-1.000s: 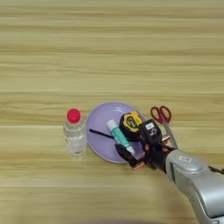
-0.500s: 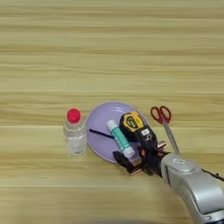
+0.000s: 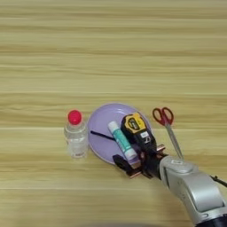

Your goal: Move the objects on the table

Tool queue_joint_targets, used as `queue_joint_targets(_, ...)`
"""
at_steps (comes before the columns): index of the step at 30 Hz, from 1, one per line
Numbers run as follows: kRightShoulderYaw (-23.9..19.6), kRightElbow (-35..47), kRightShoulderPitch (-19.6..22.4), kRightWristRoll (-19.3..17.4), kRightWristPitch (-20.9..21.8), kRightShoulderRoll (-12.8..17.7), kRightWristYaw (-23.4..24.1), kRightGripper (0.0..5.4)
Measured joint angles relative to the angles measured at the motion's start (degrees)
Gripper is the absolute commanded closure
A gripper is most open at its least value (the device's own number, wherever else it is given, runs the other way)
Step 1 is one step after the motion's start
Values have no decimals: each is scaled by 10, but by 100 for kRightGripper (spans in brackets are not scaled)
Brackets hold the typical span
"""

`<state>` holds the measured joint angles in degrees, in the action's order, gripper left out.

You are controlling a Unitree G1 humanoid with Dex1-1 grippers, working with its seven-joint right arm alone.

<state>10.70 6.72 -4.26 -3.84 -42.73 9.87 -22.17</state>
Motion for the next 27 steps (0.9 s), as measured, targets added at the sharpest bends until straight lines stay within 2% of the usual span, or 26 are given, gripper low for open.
queue_joint_targets(27, 3, -89, 34, 12, 57, -7, 6, 2)
